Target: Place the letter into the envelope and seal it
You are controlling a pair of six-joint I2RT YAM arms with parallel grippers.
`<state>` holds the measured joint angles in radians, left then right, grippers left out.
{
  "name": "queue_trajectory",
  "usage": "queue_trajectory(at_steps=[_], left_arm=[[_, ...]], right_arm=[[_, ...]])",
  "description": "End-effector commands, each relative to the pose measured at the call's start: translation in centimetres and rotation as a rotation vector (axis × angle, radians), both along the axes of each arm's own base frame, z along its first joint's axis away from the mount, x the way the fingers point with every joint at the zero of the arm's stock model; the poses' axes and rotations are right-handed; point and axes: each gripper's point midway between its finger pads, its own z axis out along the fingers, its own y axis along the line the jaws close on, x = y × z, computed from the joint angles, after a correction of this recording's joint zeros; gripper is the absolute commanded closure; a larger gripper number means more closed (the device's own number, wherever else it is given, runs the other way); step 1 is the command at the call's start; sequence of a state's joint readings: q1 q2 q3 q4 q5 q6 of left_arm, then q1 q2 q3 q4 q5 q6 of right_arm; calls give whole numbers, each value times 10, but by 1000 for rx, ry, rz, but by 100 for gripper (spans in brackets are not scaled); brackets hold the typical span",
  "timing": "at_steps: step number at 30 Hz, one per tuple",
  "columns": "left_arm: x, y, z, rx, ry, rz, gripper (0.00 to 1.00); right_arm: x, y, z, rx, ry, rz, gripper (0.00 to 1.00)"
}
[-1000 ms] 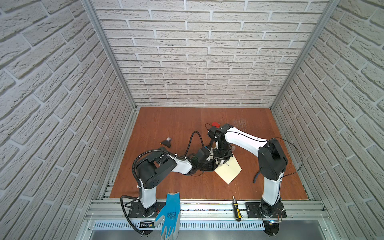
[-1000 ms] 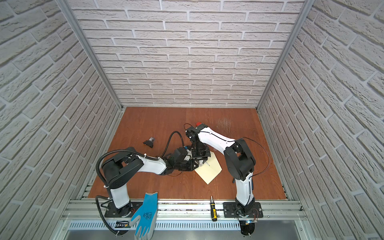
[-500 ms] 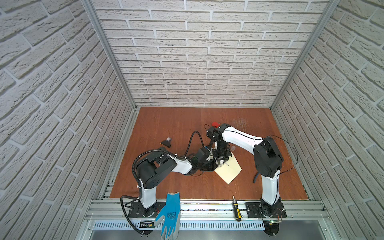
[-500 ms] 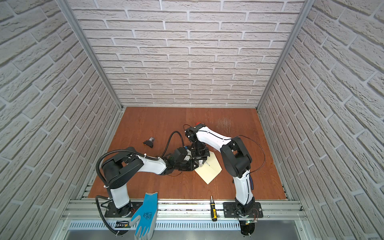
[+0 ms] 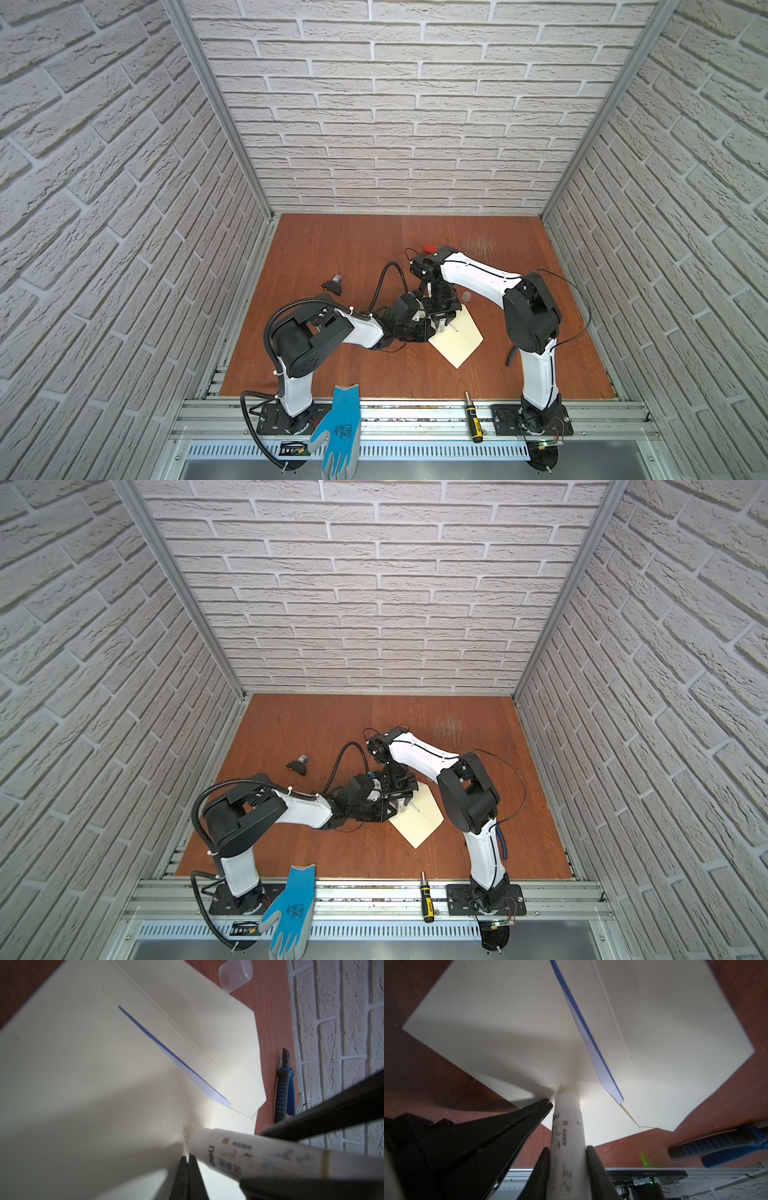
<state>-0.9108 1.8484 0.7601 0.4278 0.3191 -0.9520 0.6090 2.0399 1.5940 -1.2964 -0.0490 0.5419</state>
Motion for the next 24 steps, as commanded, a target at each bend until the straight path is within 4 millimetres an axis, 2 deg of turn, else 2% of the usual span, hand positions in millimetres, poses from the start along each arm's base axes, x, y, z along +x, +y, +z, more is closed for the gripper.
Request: queue_trajectory(at_steps=[1, 9, 24], left_arm=[[-24, 49, -54, 230, 123, 11, 100], [-23, 51, -57, 240, 133, 10, 100], [-19, 55, -61, 243, 142, 14, 100]], right_arm=[[20, -19, -47, -122, -80, 38, 95], [17, -20, -54, -127, -93, 55, 95], [8, -16, -43, -93, -118, 60, 95]])
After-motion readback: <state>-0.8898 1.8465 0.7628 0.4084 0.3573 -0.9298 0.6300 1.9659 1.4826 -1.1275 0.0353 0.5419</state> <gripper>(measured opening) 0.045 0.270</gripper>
